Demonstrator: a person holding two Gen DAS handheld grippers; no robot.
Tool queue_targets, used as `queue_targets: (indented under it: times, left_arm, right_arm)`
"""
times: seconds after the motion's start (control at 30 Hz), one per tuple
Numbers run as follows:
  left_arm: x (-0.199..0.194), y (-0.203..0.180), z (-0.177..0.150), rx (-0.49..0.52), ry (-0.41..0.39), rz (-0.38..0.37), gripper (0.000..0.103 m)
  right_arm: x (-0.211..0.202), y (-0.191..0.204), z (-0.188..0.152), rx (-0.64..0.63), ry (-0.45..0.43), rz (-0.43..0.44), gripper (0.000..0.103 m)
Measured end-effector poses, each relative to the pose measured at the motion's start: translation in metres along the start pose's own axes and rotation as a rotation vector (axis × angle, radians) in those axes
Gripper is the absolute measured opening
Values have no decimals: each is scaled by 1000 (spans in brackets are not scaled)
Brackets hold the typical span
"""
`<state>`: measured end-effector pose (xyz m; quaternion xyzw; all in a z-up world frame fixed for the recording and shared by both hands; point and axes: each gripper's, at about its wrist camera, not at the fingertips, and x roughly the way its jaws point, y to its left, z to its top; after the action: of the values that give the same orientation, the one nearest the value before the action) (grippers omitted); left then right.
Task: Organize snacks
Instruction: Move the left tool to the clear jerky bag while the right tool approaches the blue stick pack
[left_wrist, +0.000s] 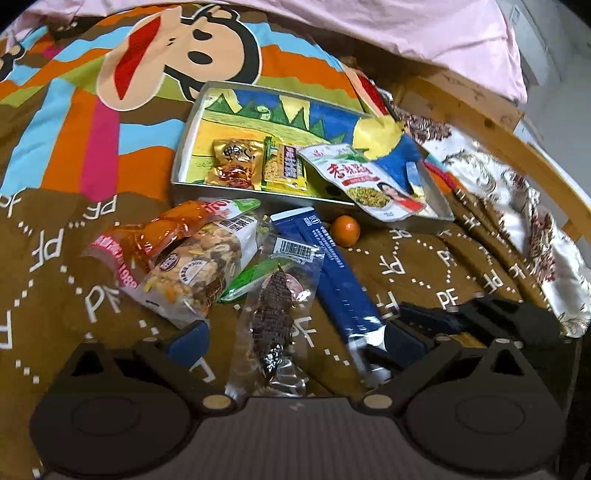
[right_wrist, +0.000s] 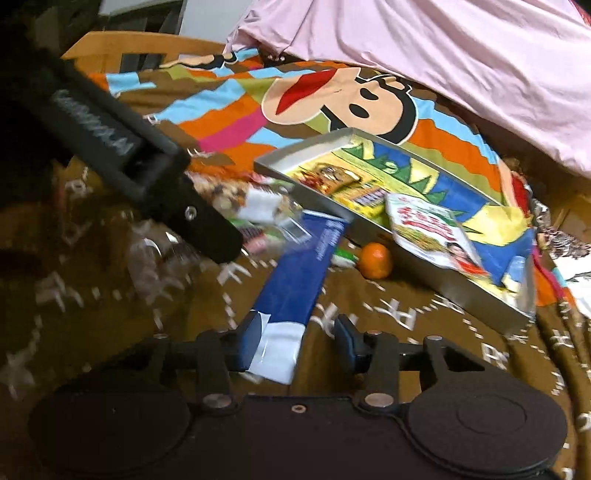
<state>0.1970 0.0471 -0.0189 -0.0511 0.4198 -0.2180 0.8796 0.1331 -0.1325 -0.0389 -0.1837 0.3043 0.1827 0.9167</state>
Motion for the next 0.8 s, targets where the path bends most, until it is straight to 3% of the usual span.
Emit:
queue_targets:
  times: [0.23,0.4,0.8]
  left_arm:
    - [-7,-2,-17,-28,39,-12,101]
    - [-11,-3,-14,-12,13,18,101]
    - [28,-13,0,39,65,109,96]
  right_arm:
    - [-11,-9,-7,7,-37,-25,58]
    - [-6,-3,-3,-10,-88,20,66]
    - [23,-10,-7,95,-74,80,70]
